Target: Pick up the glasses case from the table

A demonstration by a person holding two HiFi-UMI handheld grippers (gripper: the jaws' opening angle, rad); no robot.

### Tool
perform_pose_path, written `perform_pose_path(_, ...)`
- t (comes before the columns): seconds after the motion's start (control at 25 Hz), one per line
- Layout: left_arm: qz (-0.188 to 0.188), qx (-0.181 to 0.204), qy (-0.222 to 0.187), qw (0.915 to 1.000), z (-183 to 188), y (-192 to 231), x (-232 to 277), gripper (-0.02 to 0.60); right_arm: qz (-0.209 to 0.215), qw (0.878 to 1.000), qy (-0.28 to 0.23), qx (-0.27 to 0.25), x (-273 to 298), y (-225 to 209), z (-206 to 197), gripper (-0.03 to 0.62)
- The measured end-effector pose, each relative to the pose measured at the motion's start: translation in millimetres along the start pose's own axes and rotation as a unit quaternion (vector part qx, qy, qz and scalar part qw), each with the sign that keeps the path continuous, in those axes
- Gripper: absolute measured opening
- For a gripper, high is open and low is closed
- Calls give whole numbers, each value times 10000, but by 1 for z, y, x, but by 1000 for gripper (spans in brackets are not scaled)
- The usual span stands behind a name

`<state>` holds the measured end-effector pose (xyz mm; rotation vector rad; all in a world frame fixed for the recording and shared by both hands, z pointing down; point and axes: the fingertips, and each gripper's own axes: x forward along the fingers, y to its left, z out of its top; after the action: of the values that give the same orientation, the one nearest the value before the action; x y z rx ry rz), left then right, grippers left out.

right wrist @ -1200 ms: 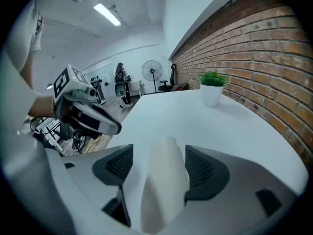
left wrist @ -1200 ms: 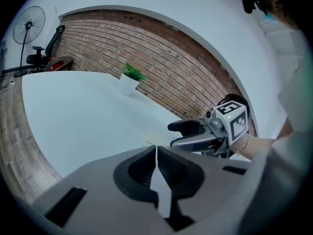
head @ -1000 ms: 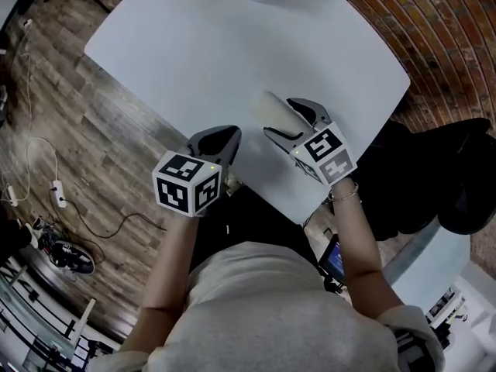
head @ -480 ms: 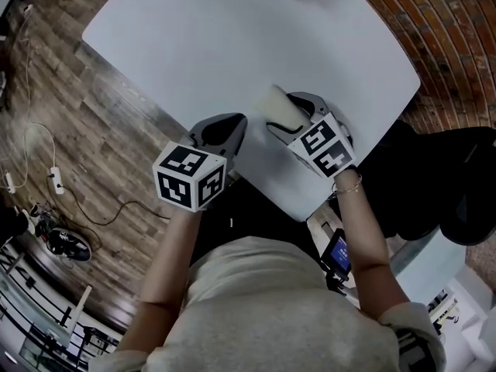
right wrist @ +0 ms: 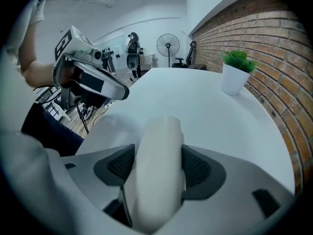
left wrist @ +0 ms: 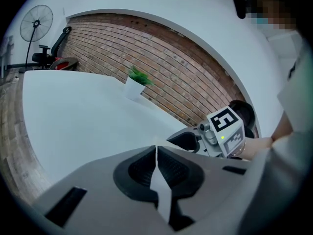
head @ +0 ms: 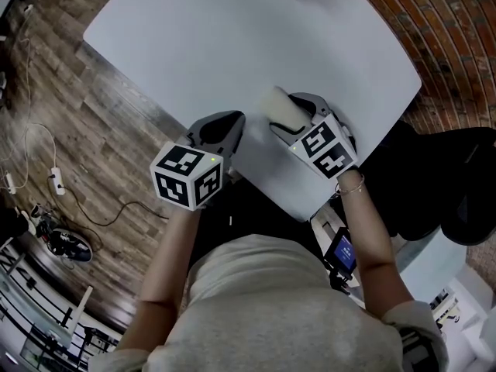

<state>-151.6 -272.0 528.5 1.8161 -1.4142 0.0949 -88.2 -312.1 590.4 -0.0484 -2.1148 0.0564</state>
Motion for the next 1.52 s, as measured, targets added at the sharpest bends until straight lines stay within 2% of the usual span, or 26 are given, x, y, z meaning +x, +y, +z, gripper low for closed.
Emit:
perform_pose_path(0.16,-252,-70,43,9996,0,-3,1,13,-149,9998,-113,-103,-3,-1,4,298)
perform_pose_path(0.28,-725,-389,-13,9966,-2,-12,6,15,-197,9993,-288,-93,-9,0,3,298)
perform_pose_path(0.36,-859,-599,-59,9945,2,-12,9,22,-179,9989,-387,-172,-12,1,6,298)
perform_pose_path(0.48,-1046,-675,15,9922,7,-13,12,159,-182,9979,-500,-378,-18,1,15,298)
perform_pose_path(0.6,-1274,-747,75,9890,9,-18,15,235,-205,9964,-546,-622,-22,4,20,298)
perform_pose_path(0.68,-1375,-744,174,9875,6,-27,19,265,-190,9951,-622,-743,-29,10,21,298)
perform_pose_path(0.92,-1697,-794,462,9812,-6,-51,33,273,4,9889,-857,-1215,-42,35,23,298)
perform_pose_path(1.04,-1652,-715,655,9815,-13,-55,39,273,75,9861,-943,-1366,-44,43,23,298)
perform_pose_path(1.16,-1637,-658,789,9811,-19,-59,42,273,111,9843,-1029,-1431,-47,49,24,298)
perform_pose_path(1.4,-1823,-801,986,9750,-22,-67,42,268,97,9806,-1162,-1573,-53,54,26,296)
perform_pose_path(1.52,-1944,-802,1016,9723,-22,-72,41,241,28,9798,-1144,-1638,-53,54,25,296)
